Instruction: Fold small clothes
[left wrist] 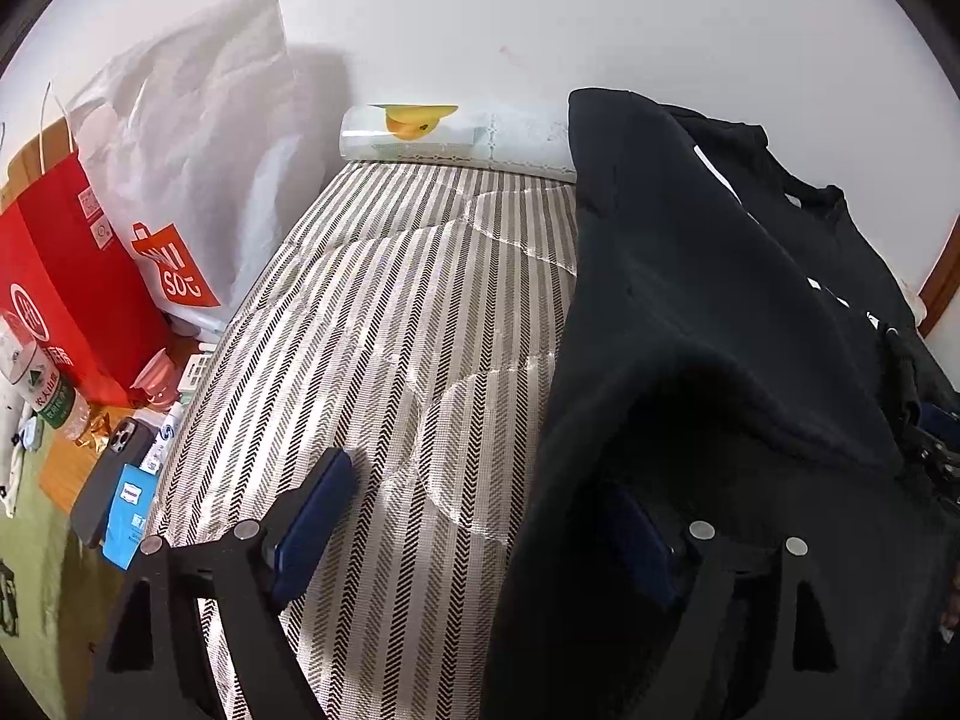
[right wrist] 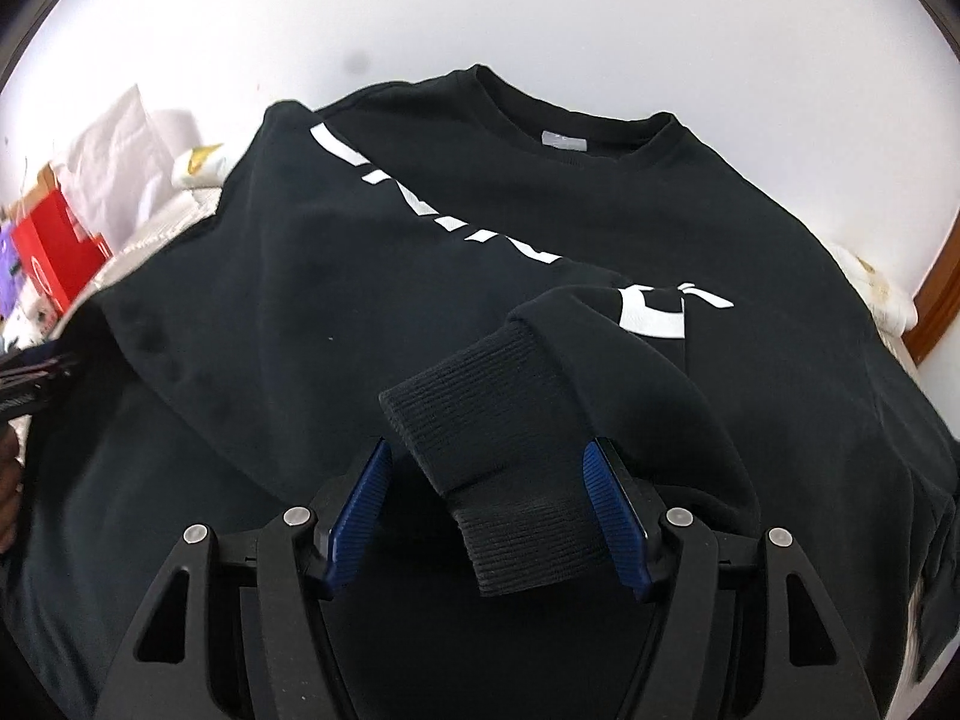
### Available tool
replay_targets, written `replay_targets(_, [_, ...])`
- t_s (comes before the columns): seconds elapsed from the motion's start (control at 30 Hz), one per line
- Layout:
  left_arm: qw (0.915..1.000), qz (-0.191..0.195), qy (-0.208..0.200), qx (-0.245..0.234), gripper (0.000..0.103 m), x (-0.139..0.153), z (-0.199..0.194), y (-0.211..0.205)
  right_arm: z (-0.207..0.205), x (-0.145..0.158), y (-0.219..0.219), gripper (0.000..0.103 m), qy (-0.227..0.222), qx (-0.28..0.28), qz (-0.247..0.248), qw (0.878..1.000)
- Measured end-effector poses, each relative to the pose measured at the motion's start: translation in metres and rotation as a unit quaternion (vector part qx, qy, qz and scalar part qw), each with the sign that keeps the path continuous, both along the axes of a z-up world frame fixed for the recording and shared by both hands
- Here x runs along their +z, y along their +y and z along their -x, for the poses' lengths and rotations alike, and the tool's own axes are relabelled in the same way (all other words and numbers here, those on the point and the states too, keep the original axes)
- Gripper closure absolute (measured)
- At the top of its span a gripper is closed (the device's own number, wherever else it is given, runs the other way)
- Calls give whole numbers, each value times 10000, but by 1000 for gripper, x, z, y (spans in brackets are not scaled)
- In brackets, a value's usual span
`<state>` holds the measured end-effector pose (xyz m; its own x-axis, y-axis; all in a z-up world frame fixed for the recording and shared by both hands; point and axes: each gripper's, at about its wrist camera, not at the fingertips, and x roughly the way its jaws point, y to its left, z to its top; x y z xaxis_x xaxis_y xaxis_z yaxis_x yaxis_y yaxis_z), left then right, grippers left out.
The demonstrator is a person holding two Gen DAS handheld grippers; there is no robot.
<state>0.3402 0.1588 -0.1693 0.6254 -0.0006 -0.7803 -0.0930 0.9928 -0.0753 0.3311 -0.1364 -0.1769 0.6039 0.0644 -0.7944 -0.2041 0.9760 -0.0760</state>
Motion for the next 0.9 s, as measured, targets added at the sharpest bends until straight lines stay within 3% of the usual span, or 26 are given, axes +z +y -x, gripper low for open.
replay_targets(0.07, [10000, 12, -1, 2, 21, 0, 0, 0, -1, 3, -5, 70, -36, -57, 4, 10000])
replay_targets(0.13, [10000, -7, 7, 0, 20, 0, -1, 0, 0, 12, -20, 98, 65, 39, -486, 9988])
replay_targets(0.4, [10000, -3, 8, -7, 20, 0, -1, 0, 19, 75, -107, 98, -794, -923, -621, 9906])
replay_targets(0.53, [10000, -20, 15, -14, 19, -1, -1, 0, 14, 74, -162, 97, -585, -1477, -591, 9855])
replay_targets(0.63, [10000, -20, 15, -15, 19, -1, -1, 0, 12, 61, -194, 91, -295, -2036, -455, 9776])
replay_targets(0.73, [10000, -20, 15, -14, 19, -1, -1, -1, 26, 56, -205, 91, -235, -2107, -585, 9755])
replay_targets(0.8, [10000, -24, 17, -15, 18, -1, -2, -1, 35, 58, -200, 86, -290, -1936, -584, 9789])
replay_targets(0.87, [10000, -29, 18, -17, 18, -1, -1, -1, 46, 60, -194, 65, -351, -1756, -583, 9821])
replay_targets(0.9, [10000, -28, 18, -18, 18, -2, -1, 0, 48, 60, -191, 60, -371, -1658, -578, 9838])
